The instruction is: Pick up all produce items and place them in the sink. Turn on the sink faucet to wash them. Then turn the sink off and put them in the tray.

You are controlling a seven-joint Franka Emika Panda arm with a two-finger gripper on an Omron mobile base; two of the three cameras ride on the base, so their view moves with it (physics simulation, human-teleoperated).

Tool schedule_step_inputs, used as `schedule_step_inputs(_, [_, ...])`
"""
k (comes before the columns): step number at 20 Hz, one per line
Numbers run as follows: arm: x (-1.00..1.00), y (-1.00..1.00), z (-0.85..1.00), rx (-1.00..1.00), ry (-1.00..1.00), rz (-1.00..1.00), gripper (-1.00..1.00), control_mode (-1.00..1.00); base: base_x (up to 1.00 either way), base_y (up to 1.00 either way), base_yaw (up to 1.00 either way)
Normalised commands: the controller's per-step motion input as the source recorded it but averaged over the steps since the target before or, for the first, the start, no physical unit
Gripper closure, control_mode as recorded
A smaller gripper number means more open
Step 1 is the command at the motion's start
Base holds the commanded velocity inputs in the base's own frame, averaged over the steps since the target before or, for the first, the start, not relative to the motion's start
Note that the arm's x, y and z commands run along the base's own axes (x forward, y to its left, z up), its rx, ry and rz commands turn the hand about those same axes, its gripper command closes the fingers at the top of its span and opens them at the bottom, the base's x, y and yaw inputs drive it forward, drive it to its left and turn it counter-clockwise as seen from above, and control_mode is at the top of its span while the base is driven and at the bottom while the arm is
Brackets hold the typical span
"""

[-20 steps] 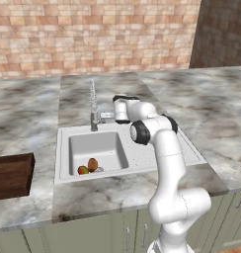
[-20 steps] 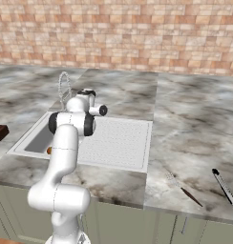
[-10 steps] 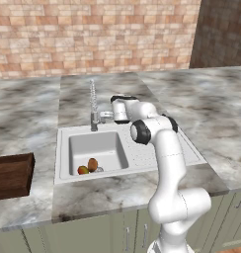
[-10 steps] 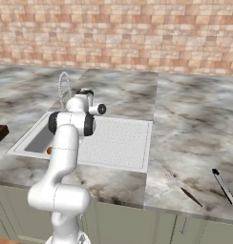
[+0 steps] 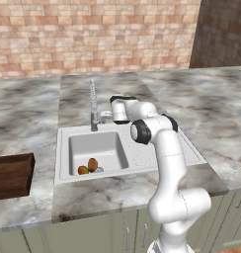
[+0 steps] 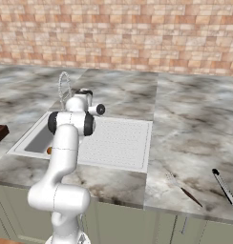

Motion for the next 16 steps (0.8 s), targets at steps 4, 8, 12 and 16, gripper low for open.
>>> schedule_step_inputs(4, [0.0, -0.72, -0.43, 0.04, 0.0, -0.05, 1.0, -1.0, 0.0, 0.0, 0.0])
schedule_step_inputs(8, [0.0, -0.67, -0.45, 0.03, 0.0, -0.04, 1.0, -1.0, 0.0, 0.0, 0.0])
schedule_step_inputs(12, [0.0, -0.64, -0.47, 0.02, 0.0, -0.05, 1.0, -1.0, 0.0, 0.0, 0.0])
schedule_step_inputs(16, [0.0, -0.59, -0.43, 0.02, 0.0, -0.04, 1.0, -1.0, 0.0, 0.0, 0.0])
